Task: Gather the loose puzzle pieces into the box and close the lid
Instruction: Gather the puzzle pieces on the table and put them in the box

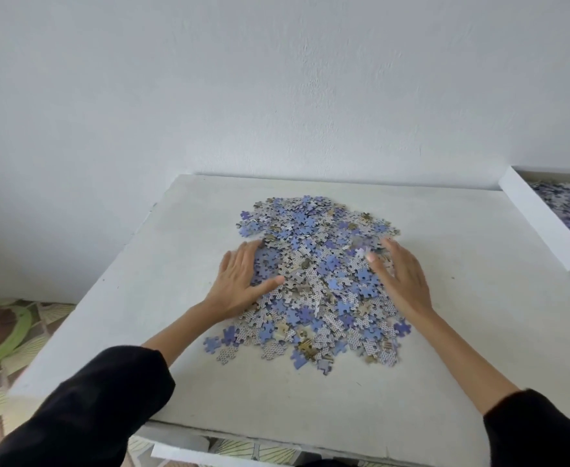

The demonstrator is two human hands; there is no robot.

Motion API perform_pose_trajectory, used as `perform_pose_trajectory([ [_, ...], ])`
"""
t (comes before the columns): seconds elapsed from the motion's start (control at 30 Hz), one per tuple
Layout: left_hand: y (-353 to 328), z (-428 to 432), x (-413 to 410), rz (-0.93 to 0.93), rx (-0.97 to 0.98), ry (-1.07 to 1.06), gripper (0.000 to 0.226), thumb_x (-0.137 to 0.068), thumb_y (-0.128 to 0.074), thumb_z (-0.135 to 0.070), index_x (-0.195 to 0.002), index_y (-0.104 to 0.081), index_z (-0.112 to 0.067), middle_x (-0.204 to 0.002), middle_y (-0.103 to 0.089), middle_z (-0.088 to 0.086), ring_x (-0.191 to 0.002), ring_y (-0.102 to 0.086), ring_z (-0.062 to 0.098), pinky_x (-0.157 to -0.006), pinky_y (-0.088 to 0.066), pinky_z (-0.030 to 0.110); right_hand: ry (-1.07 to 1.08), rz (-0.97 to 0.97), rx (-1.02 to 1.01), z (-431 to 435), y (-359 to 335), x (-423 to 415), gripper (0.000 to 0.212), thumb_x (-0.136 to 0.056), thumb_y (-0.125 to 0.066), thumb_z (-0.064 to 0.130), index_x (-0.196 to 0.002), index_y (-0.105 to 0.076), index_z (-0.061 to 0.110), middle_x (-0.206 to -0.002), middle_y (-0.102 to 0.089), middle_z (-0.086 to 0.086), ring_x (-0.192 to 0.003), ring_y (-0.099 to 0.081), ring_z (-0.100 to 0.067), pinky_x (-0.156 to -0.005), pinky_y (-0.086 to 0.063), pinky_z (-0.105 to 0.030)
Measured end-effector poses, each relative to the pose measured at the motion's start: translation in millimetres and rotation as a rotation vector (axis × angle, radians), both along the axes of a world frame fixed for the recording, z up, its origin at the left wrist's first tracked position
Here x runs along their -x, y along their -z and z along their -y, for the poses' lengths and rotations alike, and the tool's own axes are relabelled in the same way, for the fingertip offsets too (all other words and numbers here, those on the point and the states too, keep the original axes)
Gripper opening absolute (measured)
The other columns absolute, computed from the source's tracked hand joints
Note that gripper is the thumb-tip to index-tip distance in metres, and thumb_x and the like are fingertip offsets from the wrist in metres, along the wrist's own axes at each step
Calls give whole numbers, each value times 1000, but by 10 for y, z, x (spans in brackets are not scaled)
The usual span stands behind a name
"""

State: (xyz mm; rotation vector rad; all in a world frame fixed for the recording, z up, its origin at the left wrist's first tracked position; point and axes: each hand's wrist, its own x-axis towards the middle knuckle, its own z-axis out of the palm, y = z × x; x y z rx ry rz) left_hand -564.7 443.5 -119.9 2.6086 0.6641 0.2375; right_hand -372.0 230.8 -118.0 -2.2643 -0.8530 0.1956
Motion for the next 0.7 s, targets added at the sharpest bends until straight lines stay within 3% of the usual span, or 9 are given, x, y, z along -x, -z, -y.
perform_pose_trajectory([
  [0.13,-22,54,-54,-17,29,100,123,-51,-9,-98,-148,1,-24,-157,0,3,-144,-2,15,-116,5,48,-119,43,59,-72,-36,84,94,-65,-16,84,-142,-23,32,-151,-24,-2,-139,-21,-21,-114,-12,-46],
  [0.27,-96,-83,-5,-79,-6,330,111,-45,-26,-99,-141,4,-52,-155,15,-5,-143,5,19,-112,8,53,-286,38,249,-77,-125,49,116,-38,-11,100,-141,-3,49,-156,2,1,-143,0,-27,-112,-3,-58],
  [0.4,-99,-116,-23,-195,-24,455,117,-40,-35,-99,-139,10,-55,-151,25,-14,-140,22,17,-107,19,55,-481,62,470,-71,-198,33,123,-23,-19,102,-131,16,56,-150,27,4,-139,18,-32,-109,1,-63],
  [0.47,-108,-102,-66,-226,-12,477,118,-40,-36,-98,-140,10,-55,-152,23,-15,-140,25,18,-107,21,55,-539,55,530,-84,-187,56,126,-24,-26,101,-133,16,56,-146,35,5,-136,28,-32,-107,8,-62],
  [0.57,-158,-111,-122,-239,-53,517,112,-44,-37,-97,-140,1,-56,-153,13,-19,-142,19,15,-109,15,49,-618,39,554,-113,-149,87,110,-44,-50,88,-130,14,62,-143,37,13,-132,35,-27,-105,16,-58],
  [0.7,-192,-120,-167,-183,-95,489,94,-54,-46,-86,-139,-18,-55,-148,-13,-16,-139,-6,17,-112,-9,48,-599,127,468,-172,-131,71,91,-59,-57,77,-135,-10,59,-148,6,16,-139,11,-19,-110,2,-53],
])
